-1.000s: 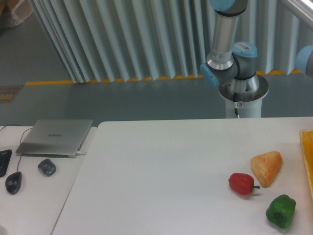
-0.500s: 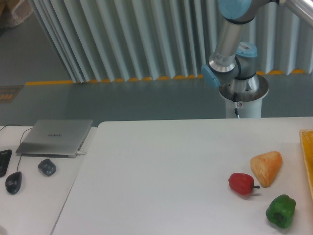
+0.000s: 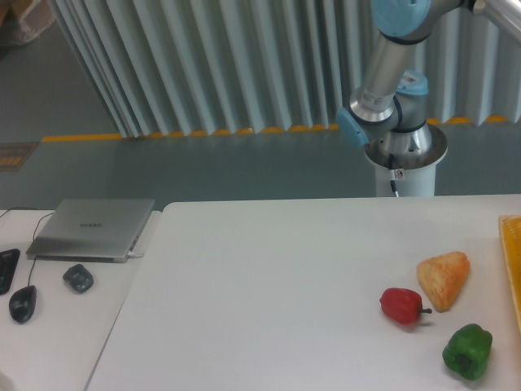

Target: Place the yellow pepper on the table

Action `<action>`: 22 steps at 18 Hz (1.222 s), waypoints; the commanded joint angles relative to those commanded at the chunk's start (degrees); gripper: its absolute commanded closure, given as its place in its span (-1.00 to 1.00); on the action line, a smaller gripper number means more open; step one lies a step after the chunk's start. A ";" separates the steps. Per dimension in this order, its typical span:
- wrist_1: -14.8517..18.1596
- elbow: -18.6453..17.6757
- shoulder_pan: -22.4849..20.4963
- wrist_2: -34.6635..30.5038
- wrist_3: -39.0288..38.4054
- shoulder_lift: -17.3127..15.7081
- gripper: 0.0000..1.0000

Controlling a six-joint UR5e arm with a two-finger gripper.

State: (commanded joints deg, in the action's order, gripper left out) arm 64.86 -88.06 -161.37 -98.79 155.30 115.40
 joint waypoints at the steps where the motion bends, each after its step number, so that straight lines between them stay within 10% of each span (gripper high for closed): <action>1: -0.09 -0.18 0.09 0.00 -0.44 0.00 -1.00; 5: 0.09 -0.27 0.26 -0.09 -4.83 -0.09 -0.06; 8: 0.18 -0.09 0.26 -0.35 -4.92 -0.18 0.12; 15: 2.10 0.96 0.26 0.00 -5.36 -0.53 0.12; 22: 12.21 5.97 0.61 3.78 -10.72 -1.49 0.16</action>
State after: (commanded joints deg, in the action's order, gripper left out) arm 77.07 -82.09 -160.75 -95.01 144.59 113.91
